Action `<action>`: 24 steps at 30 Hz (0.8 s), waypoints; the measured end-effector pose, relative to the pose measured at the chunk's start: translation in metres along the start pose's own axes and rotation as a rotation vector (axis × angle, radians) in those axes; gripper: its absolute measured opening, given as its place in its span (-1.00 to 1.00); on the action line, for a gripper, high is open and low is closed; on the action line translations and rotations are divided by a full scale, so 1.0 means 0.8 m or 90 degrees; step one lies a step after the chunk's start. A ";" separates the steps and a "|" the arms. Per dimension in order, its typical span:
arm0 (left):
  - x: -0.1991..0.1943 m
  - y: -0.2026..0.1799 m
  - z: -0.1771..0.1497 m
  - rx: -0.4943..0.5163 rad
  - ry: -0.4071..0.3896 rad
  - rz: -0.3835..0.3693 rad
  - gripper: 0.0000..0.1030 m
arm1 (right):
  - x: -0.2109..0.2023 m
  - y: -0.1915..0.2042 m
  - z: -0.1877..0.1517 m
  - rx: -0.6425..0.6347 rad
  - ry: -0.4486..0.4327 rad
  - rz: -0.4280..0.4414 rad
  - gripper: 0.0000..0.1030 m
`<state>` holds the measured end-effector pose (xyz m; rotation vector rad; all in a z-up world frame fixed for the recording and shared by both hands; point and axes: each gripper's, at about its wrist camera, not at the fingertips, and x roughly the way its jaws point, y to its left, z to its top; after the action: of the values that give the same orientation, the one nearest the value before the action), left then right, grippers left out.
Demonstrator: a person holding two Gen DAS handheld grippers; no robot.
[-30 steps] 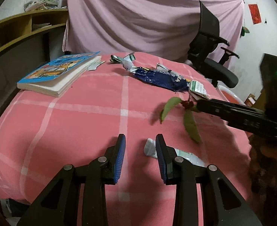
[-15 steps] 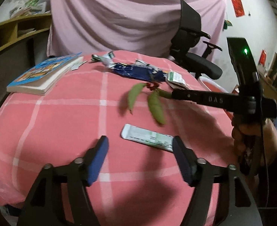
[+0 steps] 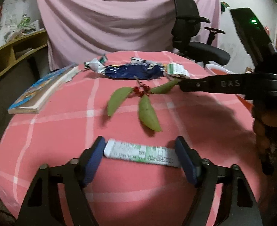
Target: Collect trash
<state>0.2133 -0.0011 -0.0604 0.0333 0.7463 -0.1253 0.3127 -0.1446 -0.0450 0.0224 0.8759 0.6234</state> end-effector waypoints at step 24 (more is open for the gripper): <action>-0.012 0.139 0.003 -0.196 -0.008 0.083 0.18 | 0.020 0.086 0.011 -0.145 -0.008 0.023 -0.31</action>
<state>0.2222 0.1103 -0.0541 -0.2111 0.7419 0.1135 0.2923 -0.0775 -0.0323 -0.1639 0.7887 0.7528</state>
